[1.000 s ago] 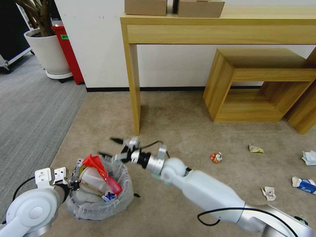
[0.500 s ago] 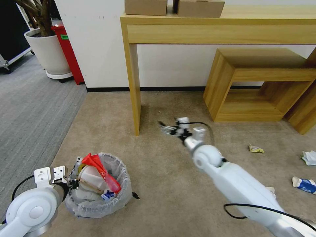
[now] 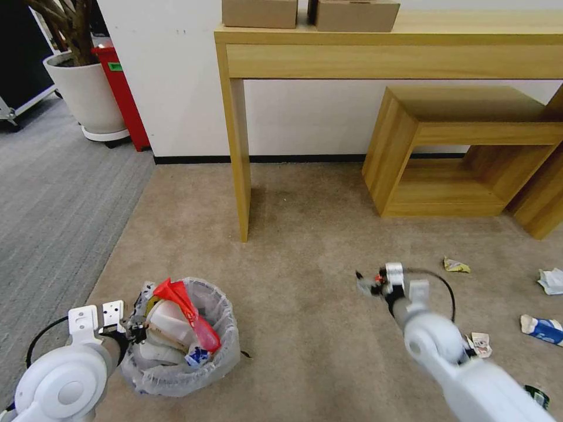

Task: Pick up the trash bin and place the garbage on the floor into it.

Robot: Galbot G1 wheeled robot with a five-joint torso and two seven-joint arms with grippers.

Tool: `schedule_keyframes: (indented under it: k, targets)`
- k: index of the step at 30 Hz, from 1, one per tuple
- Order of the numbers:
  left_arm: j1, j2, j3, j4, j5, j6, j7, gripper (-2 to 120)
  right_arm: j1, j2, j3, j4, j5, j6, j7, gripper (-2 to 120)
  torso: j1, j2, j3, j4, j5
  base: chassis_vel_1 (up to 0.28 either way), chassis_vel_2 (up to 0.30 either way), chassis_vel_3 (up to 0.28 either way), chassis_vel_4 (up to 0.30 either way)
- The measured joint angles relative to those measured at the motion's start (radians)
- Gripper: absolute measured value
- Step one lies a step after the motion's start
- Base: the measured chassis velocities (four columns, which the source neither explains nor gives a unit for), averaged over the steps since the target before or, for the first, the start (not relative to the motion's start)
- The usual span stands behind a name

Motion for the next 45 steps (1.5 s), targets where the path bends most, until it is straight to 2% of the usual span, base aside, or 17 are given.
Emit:
schedule_keyframes:
  k: [6,11,19,31,45]
  targets:
    - [0.004,0.004,0.002,-0.007,0.008,-0.002,0.003,0,-0.116,0.017,0.054,0.034,0.008,-0.026,0.074,100,0.0,0.0,0.0,0.0002,-0.0001,0.0,0.0,0.0,0.0]
    - [0.009,0.005,0.006,-0.016,0.028,-0.006,0.011,0,-0.217,0.031,0.093,0.056,-0.046,-0.017,0.05,100,0.0,0.0,0.0,0.0001,-0.0002,0.0,0.0,0.0,0.0]
    - [0.021,0.007,0.007,-0.029,0.055,-0.01,0.019,0,-0.304,0.057,0.093,0.058,-0.127,0.007,0.015,100,0.0,0.0,0.0,0.0001,-0.0002,0.0,0.0,0.0,0.0]
    - [0.026,0.001,0.007,-0.029,0.071,-0.012,0.02,0,-0.31,0.071,0.066,0.045,-0.162,0.015,-0.007,100,0.0,0.0,0.0,0.0003,-0.0002,-0.004,-0.003,-0.004,-0.004]
    - [0.01,-0.001,0.022,-0.014,0.079,-0.017,0.024,0,-0.286,0.059,0.054,0.037,-0.165,0.029,-0.019,100,0.0,0.0,0.0,0.0002,-0.0002,-0.078,-0.088,-0.084,-0.086]
